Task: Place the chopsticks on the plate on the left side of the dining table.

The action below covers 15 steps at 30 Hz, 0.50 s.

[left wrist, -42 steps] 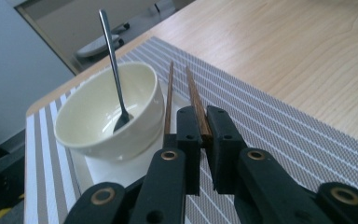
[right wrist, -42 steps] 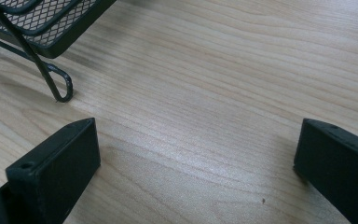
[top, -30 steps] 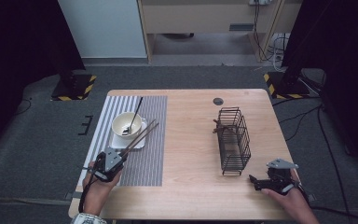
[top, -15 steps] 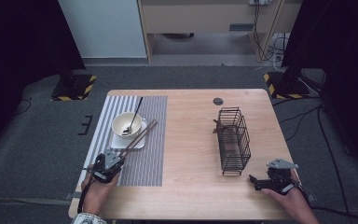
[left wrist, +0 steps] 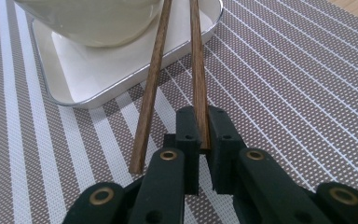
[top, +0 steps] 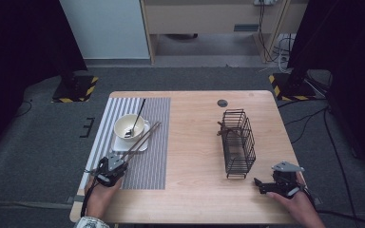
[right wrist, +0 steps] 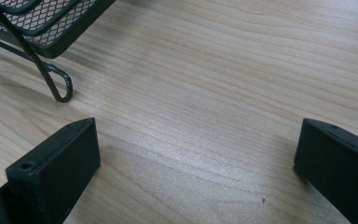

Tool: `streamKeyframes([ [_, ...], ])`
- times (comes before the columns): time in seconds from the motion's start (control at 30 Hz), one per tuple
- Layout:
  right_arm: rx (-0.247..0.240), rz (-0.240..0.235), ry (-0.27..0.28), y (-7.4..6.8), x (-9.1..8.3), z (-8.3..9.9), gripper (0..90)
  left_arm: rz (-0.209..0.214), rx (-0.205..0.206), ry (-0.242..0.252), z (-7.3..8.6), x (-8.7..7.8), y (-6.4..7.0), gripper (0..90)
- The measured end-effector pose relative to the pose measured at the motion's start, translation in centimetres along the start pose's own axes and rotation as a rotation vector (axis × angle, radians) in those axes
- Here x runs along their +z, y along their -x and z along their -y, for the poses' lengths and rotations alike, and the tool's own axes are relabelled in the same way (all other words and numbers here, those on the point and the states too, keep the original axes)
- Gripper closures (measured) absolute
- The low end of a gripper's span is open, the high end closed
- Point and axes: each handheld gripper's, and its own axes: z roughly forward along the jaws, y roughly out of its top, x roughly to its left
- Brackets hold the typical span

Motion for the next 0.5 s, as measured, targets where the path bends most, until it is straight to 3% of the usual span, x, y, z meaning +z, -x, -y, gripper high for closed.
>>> streamKeyframes([
  [0.5,-0.001,0.001,0.001,0.01,0.00,0.00,0.2,0.004,-0.023,-0.018,0.15,0.07,-0.17,83.7],
])
